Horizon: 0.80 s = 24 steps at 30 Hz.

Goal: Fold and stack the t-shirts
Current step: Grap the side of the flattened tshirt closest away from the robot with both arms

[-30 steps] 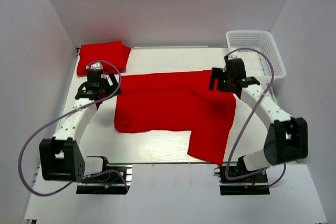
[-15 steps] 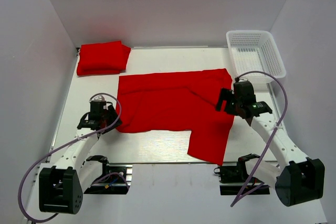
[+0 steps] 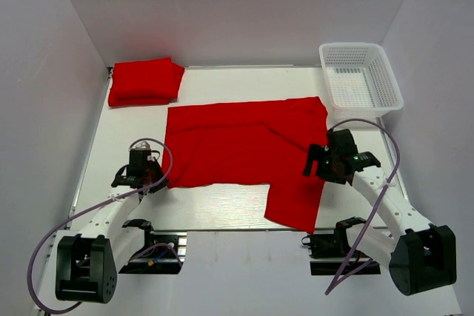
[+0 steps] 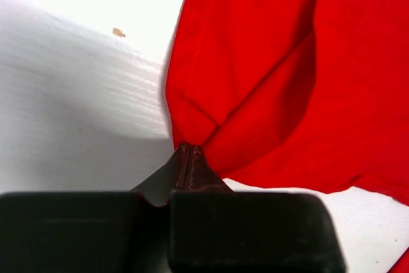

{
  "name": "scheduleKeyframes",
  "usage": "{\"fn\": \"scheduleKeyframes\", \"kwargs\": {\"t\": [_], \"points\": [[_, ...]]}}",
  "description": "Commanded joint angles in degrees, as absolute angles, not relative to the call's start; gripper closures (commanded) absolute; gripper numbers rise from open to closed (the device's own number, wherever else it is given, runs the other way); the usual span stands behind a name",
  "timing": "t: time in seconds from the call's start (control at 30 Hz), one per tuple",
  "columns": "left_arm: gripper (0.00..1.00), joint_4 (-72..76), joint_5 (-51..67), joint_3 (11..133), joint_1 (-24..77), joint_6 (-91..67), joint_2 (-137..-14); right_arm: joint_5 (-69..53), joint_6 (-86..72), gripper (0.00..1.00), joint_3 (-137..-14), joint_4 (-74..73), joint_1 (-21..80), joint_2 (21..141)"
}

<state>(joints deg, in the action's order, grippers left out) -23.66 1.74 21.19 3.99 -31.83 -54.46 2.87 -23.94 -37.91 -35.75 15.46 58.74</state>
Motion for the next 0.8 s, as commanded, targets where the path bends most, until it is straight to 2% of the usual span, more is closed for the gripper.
{"fn": "scheduleKeyframes", "kwargs": {"t": [0.0, 0.33, 0.57, 0.77], "points": [[1.0, -21.97, 3.69, 19.52, 4.31, -31.99, -53.26, 1.06, -23.56, 0.1, -35.87, -40.68, 15.73, 56.69], [1.0, -25.31, -0.88, 19.51, 4.31, -34.89, -45.36, -4.83, -30.84, 0.1, -32.96, -45.87, 19.51, 54.58], [1.0, -27.51, -2.72, 20.92, 4.31, -36.12, -45.35, -9.58, -35.76, 0.1, -29.45, -45.79, 23.98, 54.4], [1.0, -26.98, -2.2, 20.92, 4.31, -36.65, -45.35, -7.74, -40.59, 0.1, -30.76, -47.89, 29.96, 57.12]]}}
